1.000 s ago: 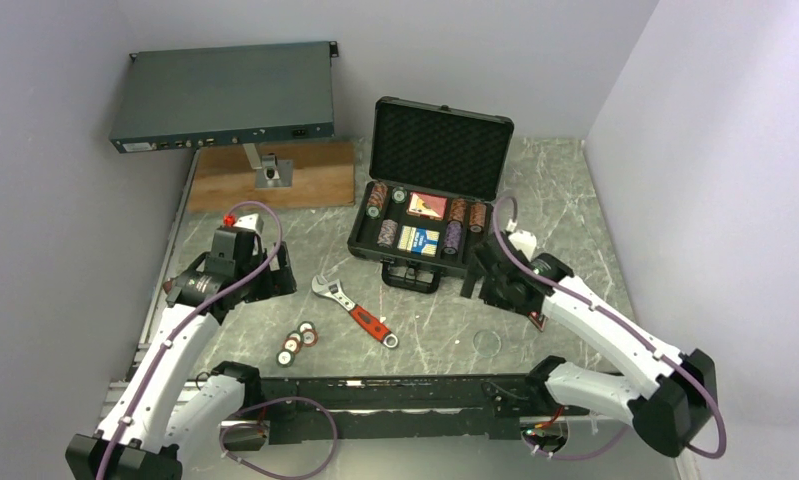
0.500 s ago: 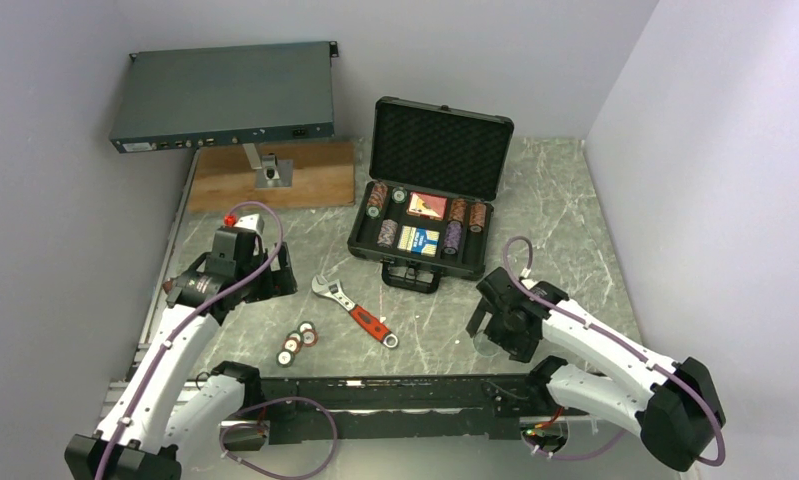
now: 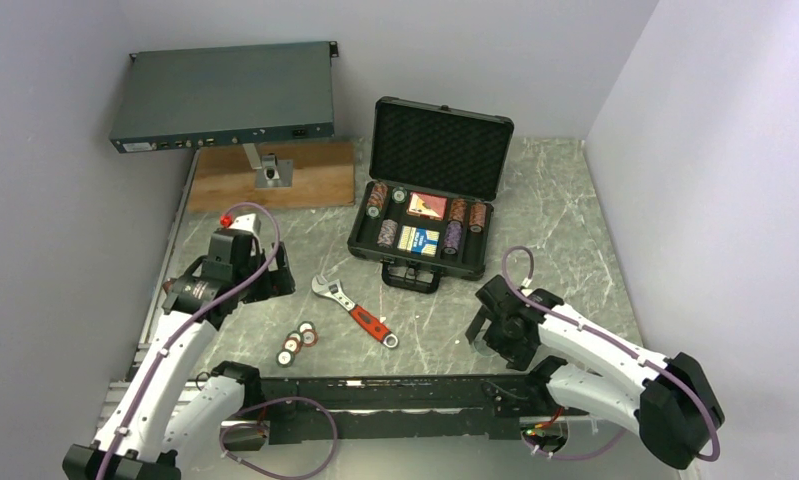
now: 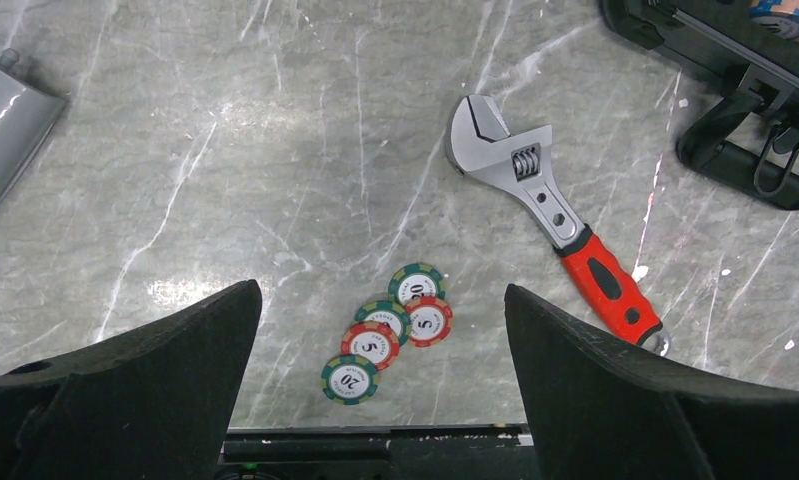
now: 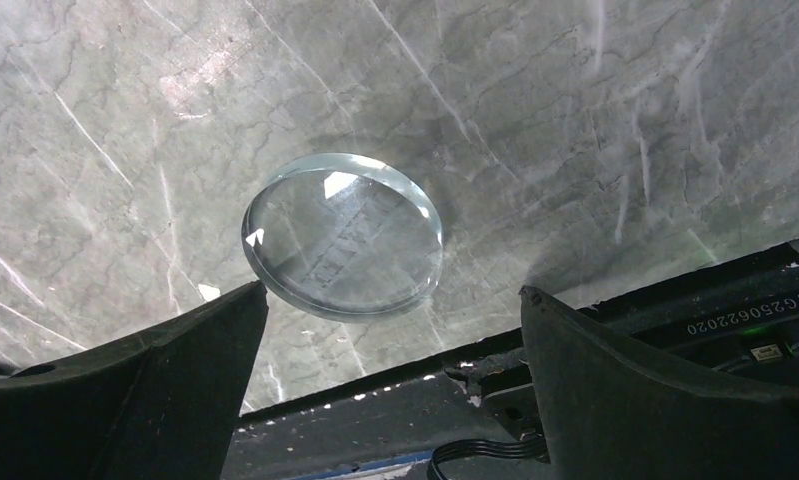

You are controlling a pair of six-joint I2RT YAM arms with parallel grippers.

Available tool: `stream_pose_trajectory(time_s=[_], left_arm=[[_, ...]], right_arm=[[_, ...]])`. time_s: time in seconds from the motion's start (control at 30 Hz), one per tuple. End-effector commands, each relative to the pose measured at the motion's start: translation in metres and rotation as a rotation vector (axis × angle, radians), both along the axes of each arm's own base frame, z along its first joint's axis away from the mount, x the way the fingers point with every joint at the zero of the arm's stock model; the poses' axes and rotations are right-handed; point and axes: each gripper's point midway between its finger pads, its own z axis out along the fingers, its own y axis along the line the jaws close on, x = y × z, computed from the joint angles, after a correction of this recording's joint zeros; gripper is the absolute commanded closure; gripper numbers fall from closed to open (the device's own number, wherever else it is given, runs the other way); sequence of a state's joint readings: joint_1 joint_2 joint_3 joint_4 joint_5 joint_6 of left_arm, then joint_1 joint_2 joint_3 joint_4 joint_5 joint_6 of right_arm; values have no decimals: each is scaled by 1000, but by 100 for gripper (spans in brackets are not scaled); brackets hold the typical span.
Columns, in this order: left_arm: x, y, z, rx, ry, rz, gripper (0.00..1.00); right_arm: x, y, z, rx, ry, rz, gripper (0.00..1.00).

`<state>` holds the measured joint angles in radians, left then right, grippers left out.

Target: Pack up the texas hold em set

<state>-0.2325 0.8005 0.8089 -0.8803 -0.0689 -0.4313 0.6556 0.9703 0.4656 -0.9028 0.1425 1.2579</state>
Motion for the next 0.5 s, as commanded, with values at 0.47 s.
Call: stream_pose_trajectory(time_s=[0.47], left_arm=[[3,3,23,0,-98,26,1]], right_arm=[[28,3,-3,-108,6,-22,15]])
